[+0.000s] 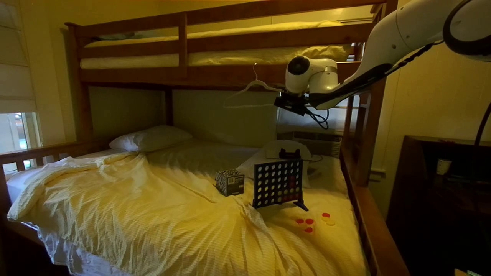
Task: Pick up the hang wire and put it on the black object
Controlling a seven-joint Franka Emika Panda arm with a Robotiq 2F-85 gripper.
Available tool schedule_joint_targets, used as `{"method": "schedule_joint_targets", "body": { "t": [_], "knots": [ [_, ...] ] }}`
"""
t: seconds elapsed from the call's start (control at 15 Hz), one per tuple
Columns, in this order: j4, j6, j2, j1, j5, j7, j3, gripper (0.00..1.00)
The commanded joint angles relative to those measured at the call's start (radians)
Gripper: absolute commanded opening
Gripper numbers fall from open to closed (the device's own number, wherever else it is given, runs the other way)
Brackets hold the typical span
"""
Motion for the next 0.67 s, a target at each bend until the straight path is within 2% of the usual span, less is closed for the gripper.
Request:
{"method": "schedule_joint_targets", "body": {
  "t": [0.0,0.13,0.6],
  "knots": [
    [0.031,-0.025,0.016,0.016,-0.007,0.005,-0.012,0.01],
    [0.032,-0.025,0.017,0.016,-0.007,0.004,-0.013,0.05],
    [0.031,-0.011,0.001,0.021,-0.040,0.074,-0.018,0.05]
  ]
}}
